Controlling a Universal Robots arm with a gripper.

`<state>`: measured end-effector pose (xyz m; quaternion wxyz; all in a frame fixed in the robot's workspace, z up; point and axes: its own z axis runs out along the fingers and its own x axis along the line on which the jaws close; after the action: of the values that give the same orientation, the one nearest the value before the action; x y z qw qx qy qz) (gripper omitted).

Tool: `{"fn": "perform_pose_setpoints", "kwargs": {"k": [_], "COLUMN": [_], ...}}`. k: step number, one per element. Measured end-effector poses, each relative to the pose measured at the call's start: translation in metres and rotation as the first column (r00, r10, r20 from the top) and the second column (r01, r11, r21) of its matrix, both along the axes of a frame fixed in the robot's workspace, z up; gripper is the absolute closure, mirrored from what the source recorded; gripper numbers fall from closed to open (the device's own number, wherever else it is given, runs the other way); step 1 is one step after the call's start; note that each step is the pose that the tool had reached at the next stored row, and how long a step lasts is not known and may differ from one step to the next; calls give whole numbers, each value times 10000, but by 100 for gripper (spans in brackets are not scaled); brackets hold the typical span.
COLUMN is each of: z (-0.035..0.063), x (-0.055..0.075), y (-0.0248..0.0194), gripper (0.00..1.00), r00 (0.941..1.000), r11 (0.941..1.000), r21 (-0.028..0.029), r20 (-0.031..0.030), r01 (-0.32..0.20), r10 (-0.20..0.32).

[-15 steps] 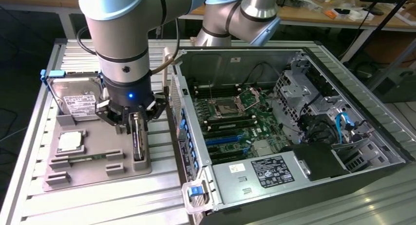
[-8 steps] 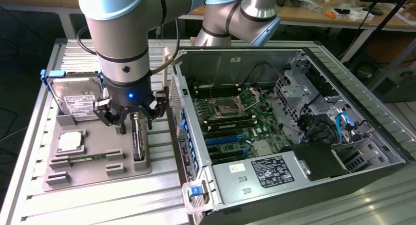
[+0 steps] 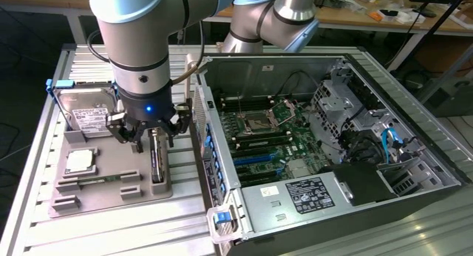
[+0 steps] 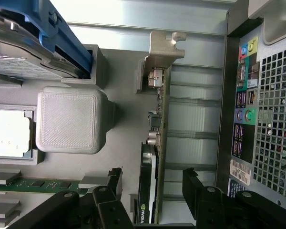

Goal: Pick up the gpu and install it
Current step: 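Pick up the gpu and move the gpu toward the slot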

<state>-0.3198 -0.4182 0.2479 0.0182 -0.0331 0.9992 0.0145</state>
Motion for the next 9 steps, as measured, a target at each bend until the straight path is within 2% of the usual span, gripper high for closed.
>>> {"fn": "perform_pose_setpoints", "kwargs": {"k": [2,5,6,8,9], "z": [0,0,0,0,0], "x": [0,0,0,0,0], "y": [0,0,0,0,0], "gripper": [39,58,58,70,73], "r00": [10000,10000,10000,10000,10000], "r11": [10000,10000,10000,10000,10000], "r21": [0,1,0,0,1], "r20": [0,0,0,-1,0], "r01": [0,0,0,1,1], "r10": [0,0,0,-1,-1]}}
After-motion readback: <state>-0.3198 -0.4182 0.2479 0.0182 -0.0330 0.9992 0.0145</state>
